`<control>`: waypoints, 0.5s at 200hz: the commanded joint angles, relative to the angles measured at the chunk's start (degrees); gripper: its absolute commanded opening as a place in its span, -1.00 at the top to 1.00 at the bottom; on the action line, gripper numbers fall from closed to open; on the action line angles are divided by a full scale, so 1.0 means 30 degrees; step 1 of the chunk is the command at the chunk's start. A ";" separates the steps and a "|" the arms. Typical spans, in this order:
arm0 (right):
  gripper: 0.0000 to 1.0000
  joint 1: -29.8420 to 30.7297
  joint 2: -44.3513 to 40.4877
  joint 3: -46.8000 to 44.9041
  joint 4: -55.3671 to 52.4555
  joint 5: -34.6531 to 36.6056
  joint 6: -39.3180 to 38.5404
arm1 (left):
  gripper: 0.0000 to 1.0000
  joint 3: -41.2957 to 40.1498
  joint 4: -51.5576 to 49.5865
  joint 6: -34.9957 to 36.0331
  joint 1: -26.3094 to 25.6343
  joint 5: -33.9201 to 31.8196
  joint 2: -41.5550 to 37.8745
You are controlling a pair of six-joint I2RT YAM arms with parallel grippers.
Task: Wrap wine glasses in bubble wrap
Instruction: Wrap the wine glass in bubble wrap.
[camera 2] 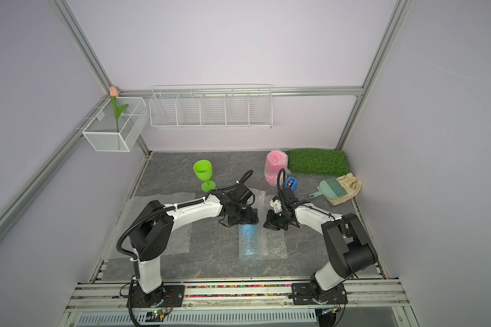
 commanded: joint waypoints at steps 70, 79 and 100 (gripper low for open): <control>0.29 0.0062 -0.3072 0.0038 -0.3273 0.1239 -0.0169 | -0.07 -0.3067 0.3721 0.0258 0.0750 0.1388 -0.1991; 0.26 0.0179 -0.3146 -0.0023 -0.3268 0.1038 -0.0055 | -0.07 -0.3603 0.4374 0.0390 0.0914 0.1753 -0.2356; 0.24 0.0784 -0.2663 -0.0172 -0.2786 -0.0023 0.0304 | -0.07 -0.4575 0.5344 0.0838 0.1236 0.2433 -0.3072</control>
